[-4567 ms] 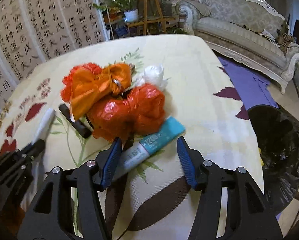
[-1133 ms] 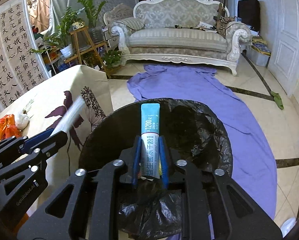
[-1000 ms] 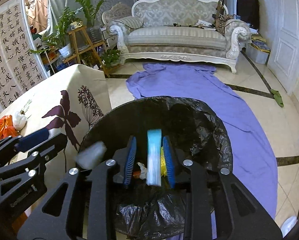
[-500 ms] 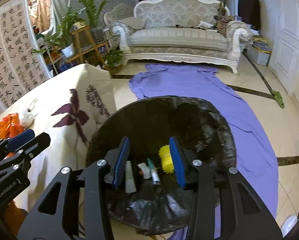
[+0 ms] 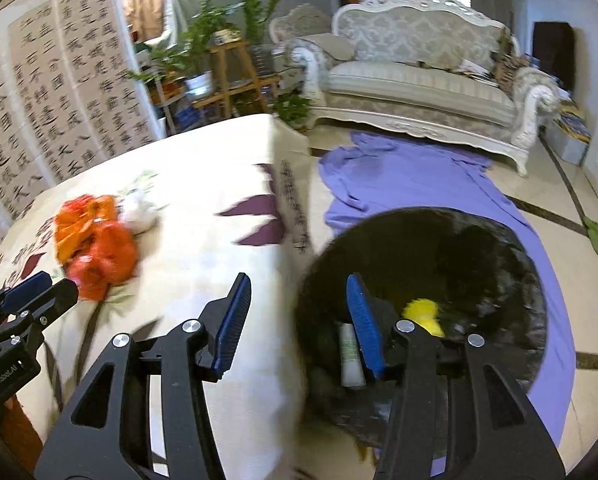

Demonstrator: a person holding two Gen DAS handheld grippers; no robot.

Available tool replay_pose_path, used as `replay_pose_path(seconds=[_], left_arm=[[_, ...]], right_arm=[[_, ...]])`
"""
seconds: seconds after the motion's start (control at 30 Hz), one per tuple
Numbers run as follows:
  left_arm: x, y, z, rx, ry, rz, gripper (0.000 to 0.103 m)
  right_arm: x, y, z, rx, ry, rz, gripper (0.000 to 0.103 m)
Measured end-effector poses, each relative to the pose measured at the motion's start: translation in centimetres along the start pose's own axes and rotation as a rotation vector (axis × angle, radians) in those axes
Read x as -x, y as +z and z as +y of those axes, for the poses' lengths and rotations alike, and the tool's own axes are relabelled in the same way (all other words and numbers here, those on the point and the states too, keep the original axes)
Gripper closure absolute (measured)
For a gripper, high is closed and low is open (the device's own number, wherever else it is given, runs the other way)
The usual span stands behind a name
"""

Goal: Collect trash
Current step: 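Move both open tools back over the table items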

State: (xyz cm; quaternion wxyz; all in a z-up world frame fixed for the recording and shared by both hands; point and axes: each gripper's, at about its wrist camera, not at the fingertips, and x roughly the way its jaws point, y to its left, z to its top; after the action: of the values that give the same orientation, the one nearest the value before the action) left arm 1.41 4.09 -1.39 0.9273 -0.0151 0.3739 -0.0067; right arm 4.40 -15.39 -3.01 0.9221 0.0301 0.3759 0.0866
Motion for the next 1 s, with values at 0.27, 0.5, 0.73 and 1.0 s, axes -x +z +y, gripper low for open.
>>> replay_pose_path(seconds=[0.27,0.5,0.73,1.0], left_arm=[[0.4,-1.6,5.8,0.069,0.149,0.001,0.045],[0.7,-2.7,9.7,0.144,0.208,0.013,0.045],[0.5,-3.3,11.7,0.192,0.209,0.02,0.043],[0.3,-3.2,11.7,0.198,0.189,0.026,0.043]], right_arm=[[-1.0,0.2,6.8,0.091,0.115,0.032,0.053],[-1.6,0.1,12.8,0.169,0.21,0.056,0.048],[-3.2,0.5,15.3,0.183,0.193,0.088,0.043],[-3.7,-0.1,13.7,0.218,0.147,0.13,0.067]])
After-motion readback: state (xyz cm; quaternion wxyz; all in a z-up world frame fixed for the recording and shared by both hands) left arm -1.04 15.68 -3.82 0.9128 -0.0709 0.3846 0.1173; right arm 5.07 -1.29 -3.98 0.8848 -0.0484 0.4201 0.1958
